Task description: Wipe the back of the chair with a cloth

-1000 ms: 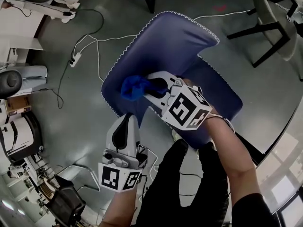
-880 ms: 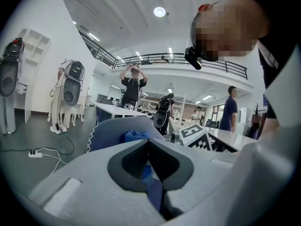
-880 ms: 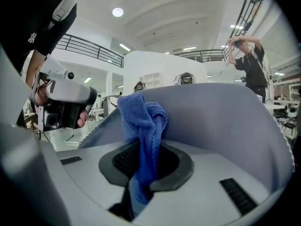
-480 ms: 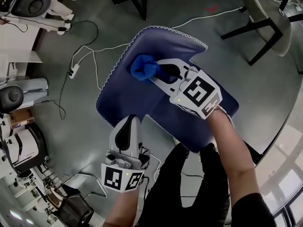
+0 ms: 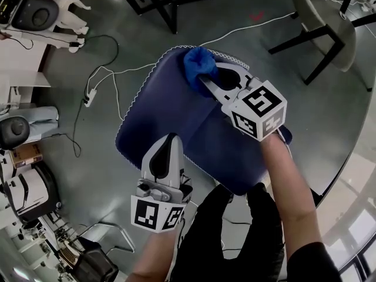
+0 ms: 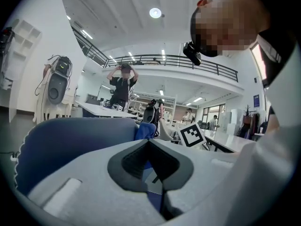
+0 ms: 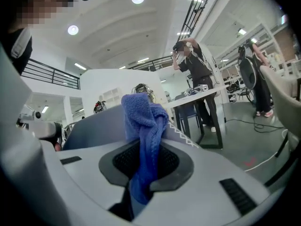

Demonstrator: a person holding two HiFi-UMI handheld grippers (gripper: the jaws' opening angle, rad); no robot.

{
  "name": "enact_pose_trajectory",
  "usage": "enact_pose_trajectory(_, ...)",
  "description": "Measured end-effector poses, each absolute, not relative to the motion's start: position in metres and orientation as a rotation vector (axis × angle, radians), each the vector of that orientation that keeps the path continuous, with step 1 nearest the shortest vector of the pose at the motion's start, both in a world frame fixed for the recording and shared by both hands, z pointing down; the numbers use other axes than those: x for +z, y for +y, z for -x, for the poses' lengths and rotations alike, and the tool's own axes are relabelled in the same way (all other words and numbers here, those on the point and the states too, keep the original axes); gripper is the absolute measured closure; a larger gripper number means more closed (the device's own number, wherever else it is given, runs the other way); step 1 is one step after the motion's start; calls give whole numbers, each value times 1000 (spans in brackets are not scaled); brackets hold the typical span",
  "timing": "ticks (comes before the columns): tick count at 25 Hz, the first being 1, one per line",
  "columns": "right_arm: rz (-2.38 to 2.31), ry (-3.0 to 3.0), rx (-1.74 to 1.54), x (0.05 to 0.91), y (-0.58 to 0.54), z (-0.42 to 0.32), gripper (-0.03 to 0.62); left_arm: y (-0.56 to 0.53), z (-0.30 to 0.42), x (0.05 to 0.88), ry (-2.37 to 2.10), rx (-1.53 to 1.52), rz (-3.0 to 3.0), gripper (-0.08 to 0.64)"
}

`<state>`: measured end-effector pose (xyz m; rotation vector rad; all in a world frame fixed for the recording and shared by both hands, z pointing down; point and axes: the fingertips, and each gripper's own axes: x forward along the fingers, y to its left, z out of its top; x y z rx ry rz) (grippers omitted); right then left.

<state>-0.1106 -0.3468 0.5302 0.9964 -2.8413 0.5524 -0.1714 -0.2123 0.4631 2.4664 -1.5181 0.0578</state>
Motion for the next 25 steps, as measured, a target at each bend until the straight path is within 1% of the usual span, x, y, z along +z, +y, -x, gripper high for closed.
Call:
enact_pose_trajectory(10,-1178,-2710,522,542,-357,69,522,-218,158,472,-1492,46,-2463,552)
enact_pose_trajectory(15,-1229,-2680,519,527,-349,61,526,-218,151,459,-1474,23,-2444,552)
enact_pose_trajectory(20,-1234,-2715,565,487,-328,44,528,-221,134,435,-1448,21,-2443,552)
enact_pose_trajectory(25,-1213,-2727,579,406,-283,41,528,-202,125,375,-1397,4,-2430,552)
